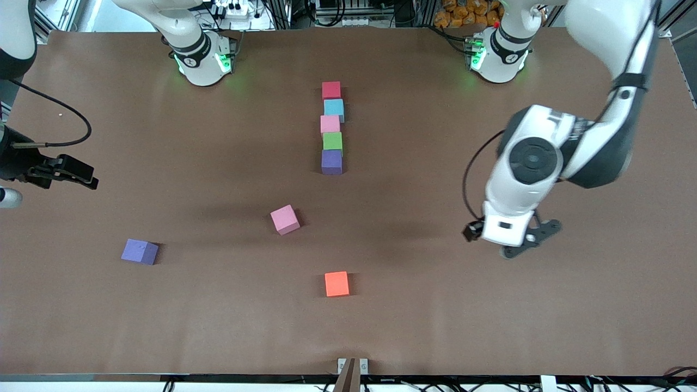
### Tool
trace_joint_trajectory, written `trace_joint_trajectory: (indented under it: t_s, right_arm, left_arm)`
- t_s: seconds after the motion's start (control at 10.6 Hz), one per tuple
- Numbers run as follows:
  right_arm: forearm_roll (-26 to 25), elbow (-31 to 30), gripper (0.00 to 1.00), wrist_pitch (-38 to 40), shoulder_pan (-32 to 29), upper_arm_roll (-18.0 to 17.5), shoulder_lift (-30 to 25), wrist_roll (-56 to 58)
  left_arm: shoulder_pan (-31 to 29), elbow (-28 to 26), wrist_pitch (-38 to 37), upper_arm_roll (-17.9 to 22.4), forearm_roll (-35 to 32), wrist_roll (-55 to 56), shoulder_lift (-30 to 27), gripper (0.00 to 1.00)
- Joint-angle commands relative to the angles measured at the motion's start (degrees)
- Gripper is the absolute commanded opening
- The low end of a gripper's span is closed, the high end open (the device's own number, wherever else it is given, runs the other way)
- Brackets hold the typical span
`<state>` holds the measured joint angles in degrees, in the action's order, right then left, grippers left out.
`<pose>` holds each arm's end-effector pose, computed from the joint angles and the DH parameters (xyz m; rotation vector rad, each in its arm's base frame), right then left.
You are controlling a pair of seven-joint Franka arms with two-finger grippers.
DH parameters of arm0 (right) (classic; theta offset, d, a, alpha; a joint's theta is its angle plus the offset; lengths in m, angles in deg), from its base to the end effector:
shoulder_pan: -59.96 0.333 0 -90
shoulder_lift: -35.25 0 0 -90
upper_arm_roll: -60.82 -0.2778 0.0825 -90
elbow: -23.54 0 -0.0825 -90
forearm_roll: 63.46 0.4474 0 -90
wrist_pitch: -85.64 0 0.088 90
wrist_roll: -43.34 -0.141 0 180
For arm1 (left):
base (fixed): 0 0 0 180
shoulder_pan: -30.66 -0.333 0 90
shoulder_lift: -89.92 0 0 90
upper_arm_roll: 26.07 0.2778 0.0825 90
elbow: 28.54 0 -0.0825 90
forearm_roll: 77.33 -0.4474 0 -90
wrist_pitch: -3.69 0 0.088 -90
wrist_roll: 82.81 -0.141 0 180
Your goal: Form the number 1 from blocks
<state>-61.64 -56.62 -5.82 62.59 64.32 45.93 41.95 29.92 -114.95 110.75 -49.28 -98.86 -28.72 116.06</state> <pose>0.6706 -0.0029 0.5268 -3.1205 0.0608 -0.0173 0.6876 -0.2127 0.3253 -2.8853 -0.6802 -0.1020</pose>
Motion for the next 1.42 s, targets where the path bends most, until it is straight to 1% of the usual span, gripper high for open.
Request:
trace_joint_trajectory:
  t_s: [0.0, 0.09, 0.19, 0.28, 0.38, 0.47, 0.57, 0.66, 0.76, 0.85, 0.95, 1.04, 1.14, 1.23, 1.33]
  right_arm:
    - [-0.85, 0.53, 1.00, 0.85, -0.44, -0.59, -0.22, 0.33]
    - [-0.85, 0.53, 1.00, 0.85, -0.35, -0.59, -0.22, 0.33]
    - [-0.94, 0.53, 1.00, 0.76, -0.35, -0.59, -0.22, 0.33]
    - [-0.86, 0.53, 1.00, 0.85, -0.35, -0.68, -0.22, 0.24]
    - [-0.94, 0.53, 1.00, 0.76, -0.35, -0.68, -0.22, 0.33]
    - [-0.94, 0.53, 1.00, 0.76, -0.35, -0.68, -0.22, 0.24]
    - [-1.03, 0.53, 1.00, 0.76, -0.35, -0.68, -0.22, 0.24]
    - [-1.03, 0.53, 1.00, 0.76, -0.35, -0.68, -0.22, 0.24]
    - [-1.03, 0.53, 1.00, 0.76, -0.26, -0.59, -0.22, 0.24]
    - [-1.03, 0.53, 1.00, 0.76, -0.35, -0.59, -0.22, 0.24]
    - [-1.03, 0.53, 1.00, 0.76, -0.44, -0.59, -0.22, 0.33]
    - [-1.03, 0.53, 1.00, 0.76, -0.35, -0.59, -0.22, 0.24]
    - [-1.03, 0.53, 1.00, 0.76, -0.35, -0.50, -0.22, 0.24]
    - [-1.03, 0.53, 1.00, 0.76, -0.44, -0.50, -0.22, 0.24]
    - [-1.03, 0.53, 1.00, 0.76, -0.44, -0.50, -0.22, 0.24]
  left_arm:
    - [-3.46, -2.10, -5.00, -0.96, 0.09, -6.94, -4.76, 1.00]
    - [-4.61, -2.71, -7.45, -0.88, 1.57, -11.50, -6.08, 1.00]
    - [-6.97, -4.11, -7.74, -0.96, 3.24, -16.16, -7.92, 1.00]
    - [-8.13, -5.08, -7.83, -0.96, 5.08, -18.29, -8.98, 1.00]
    - [-8.57, -5.87, -7.83, -0.70, 6.32, -19.80, -10.56, 1.00]
    - [-8.40, -8.14, -7.83, 0.17, 8.07, -22.07, -13.01, 1.00]
    - [-6.14, -10.43, -7.74, 4.70, 10.44, -25.66, -16.26, 1.00]
    - [-2.90, -12.19, -7.74, 9.10, 12.72, -28.92, -18.29, 1.00]
    - [-1.65, -13.77, -7.39, 11.67, 13.01, -30.60, -19.96, 1.00]
    - [-1.03, -15.35, -6.52, 13.08, 14.14, -31.49, -21.11, 1.00]
    - [1.33, -17.11, -5.03, 16.84, 16.33, -32.72, -22.86, 1.00]
    - [4.31, -20.00, -3.71, 20.97, 17.65, -34.12, -25.32, 1.00]
    - [4.78, -22.47, -2.57, 21.79, 17.93, -34.22, -27.43, 1.00]
    - [4.35, -23.19, -2.21, 21.71, 17.93, -34.22, -28.24, 1.00]
    - [3.91, -22.58, -2.21, 21.45, 18.54, -34.14, -28.42, 1.00]
